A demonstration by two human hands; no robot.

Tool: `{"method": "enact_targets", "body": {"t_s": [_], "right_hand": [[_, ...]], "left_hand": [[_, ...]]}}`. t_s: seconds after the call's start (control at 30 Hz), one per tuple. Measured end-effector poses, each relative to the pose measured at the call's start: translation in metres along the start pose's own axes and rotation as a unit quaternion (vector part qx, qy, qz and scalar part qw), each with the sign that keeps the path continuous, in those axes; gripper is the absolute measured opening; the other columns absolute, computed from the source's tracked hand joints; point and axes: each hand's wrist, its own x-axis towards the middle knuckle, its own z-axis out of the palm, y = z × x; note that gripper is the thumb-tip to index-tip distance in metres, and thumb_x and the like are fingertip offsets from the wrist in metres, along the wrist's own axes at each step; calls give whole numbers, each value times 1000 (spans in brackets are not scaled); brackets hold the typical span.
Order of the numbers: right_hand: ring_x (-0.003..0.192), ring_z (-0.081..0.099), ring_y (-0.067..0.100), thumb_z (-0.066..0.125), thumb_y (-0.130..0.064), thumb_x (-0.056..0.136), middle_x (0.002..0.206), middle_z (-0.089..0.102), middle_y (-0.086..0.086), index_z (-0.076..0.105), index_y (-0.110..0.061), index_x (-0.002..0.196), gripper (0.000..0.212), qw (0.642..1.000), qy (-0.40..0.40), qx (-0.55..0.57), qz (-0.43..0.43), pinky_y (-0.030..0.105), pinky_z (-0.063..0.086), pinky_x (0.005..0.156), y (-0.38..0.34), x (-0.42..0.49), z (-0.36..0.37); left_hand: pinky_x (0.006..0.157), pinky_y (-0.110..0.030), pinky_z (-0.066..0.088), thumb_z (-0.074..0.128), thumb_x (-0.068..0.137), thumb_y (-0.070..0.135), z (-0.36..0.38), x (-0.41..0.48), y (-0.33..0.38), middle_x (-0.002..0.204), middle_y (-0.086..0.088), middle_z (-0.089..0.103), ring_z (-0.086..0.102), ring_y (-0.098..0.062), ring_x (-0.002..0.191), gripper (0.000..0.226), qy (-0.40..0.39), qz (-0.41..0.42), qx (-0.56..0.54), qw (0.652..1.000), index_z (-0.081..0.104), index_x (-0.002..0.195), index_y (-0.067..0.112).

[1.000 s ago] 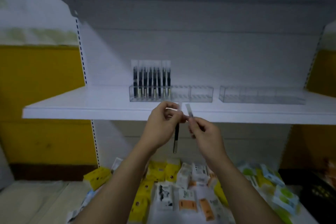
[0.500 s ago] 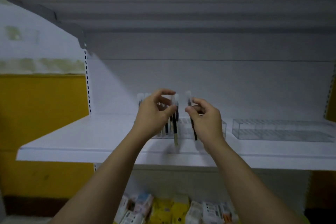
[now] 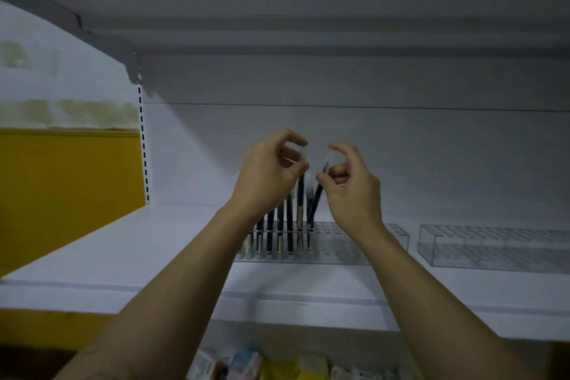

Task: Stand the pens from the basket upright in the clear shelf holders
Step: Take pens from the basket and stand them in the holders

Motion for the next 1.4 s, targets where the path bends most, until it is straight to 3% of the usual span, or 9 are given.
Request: {"method": "enact_targets", "body": {"t_s": [0.4,0.5,0.57,0.63,0.77,1.07,1.17,1.27,1.4], "right_hand": [[69,57,-9,69,-13,87,76,59,-9,53,-26,130,47,1000,-6,18,-5,2,44,62,12,4,-5],[68,56,-9,69,-14,88,76,58,-10,53,-26,130,47,1000,-20,3,-21,0,43,61,7,2,-4],[68,58,-5,69,-14,88,75,57,-13,53,-27,129,46,998,-34,-20,-40,3,45,63,2,0,-4],[68,58,1,68,-16,88,74,56,-13,53,-28,129,46,996,-62,-47,-44,10,49,67,0,-1,-4],[77,62,10,67,-18,89,80,63,-9,50,-33,134,50,980,-156,-124,-15,31,55,79,12,-8,0],[73,65,20,55,-12,91,80,68,4,9,-52,147,82,949,-258,-181,22,41,57,77,17,-22,-8],[82,65,19,57,-12,92,95,69,4,-4,-49,148,91,941,-280,-188,35,37,56,84,11,-21,-11],[103,60,19,61,-13,91,125,59,4,-19,-49,145,103,944,-268,-187,43,34,51,92,7,-27,-17],[124,49,18,63,-17,92,143,46,-1,-10,-41,150,97,948,-241,-207,37,33,42,102,5,-36,-39]], "left_hand": [[65,-10,51,70,87,22,7,-9,-9,88,11,69,65,2,78,23,33,-21,0,999,59,106,30],[69,-19,54,70,86,24,12,-12,-13,90,10,68,64,-3,81,23,19,-12,57,998,60,107,27],[82,-31,54,70,85,28,16,-11,-16,98,9,67,62,-8,92,24,13,6,118,993,60,107,28],[96,-37,44,69,85,34,19,-9,-18,110,7,63,54,-15,107,26,9,19,191,981,60,109,29],[106,-42,31,65,85,39,18,-4,-20,119,4,57,46,-22,119,28,-30,-26,246,968,57,110,31],[118,-53,8,63,88,40,18,-5,-22,116,9,63,47,-19,123,23,-40,-16,270,962,58,109,31],[118,-54,4,63,89,39,16,-7,-17,123,9,61,44,-17,128,26,-58,-11,281,958,58,114,33],[117,-53,-3,60,90,41,11,-16,-12,139,10,52,33,-15,140,42,-79,3,307,949,51,130,36],[119,-48,-5,61,89,37,8,-39,-7,148,9,43,24,-14,144,58,-45,32,318,947,39,143,33]]}}
